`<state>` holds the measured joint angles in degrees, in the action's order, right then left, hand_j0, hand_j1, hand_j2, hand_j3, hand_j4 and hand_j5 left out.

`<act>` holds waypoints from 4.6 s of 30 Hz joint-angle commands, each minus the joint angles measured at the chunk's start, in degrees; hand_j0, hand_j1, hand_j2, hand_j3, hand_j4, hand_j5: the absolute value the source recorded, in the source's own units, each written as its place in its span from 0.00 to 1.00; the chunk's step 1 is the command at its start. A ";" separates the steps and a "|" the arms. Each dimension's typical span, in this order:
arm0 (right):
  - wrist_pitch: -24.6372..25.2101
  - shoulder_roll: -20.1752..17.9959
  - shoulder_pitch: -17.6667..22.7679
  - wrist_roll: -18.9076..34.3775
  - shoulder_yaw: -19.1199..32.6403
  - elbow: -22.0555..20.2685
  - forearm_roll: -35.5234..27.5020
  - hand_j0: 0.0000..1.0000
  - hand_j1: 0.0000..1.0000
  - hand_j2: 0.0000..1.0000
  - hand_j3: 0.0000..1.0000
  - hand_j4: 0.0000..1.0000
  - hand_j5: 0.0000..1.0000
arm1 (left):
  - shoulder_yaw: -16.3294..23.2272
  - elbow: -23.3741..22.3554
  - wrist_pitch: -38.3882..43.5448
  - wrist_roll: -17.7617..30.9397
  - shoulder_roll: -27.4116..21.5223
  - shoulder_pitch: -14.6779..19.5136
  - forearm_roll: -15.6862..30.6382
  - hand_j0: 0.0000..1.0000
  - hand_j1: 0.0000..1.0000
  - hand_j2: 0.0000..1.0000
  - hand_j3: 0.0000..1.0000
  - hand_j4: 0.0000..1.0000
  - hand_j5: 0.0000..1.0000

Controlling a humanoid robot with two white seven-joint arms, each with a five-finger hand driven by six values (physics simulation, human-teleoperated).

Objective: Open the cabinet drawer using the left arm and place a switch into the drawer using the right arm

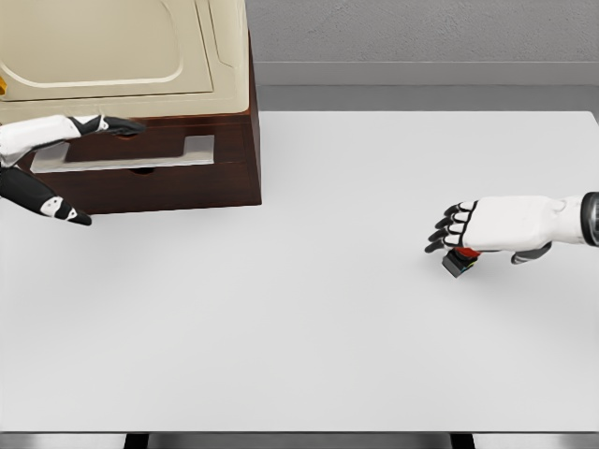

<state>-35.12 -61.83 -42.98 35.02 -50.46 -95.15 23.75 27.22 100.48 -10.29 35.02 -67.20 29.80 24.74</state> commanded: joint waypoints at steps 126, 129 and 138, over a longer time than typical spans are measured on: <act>0.12 3.47 0.44 -0.02 -0.78 4.01 1.56 0.56 0.56 0.56 0.56 0.56 0.56 | 10.13 -0.64 -21.88 -0.02 -20.08 0.70 23.96 1.00 1.00 1.00 1.00 1.00 1.00; 0.12 3.56 0.44 -0.02 -0.69 4.01 1.56 0.52 0.52 0.52 0.52 0.52 0.52 | 8.55 -4.33 -20.74 -0.02 -20.08 0.70 23.96 1.00 1.00 1.00 1.00 1.00 1.00; 0.12 4.17 -0.09 -0.02 -0.07 4.45 1.21 0.45 0.45 0.45 0.45 0.45 0.45 | 8.55 -2.93 -21.44 -0.02 -20.16 1.84 23.52 1.00 1.00 1.00 1.00 1.00 1.00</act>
<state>-35.14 -57.90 -43.24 35.02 -50.75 -90.90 25.25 35.85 96.64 -31.57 35.01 -87.25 31.64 47.98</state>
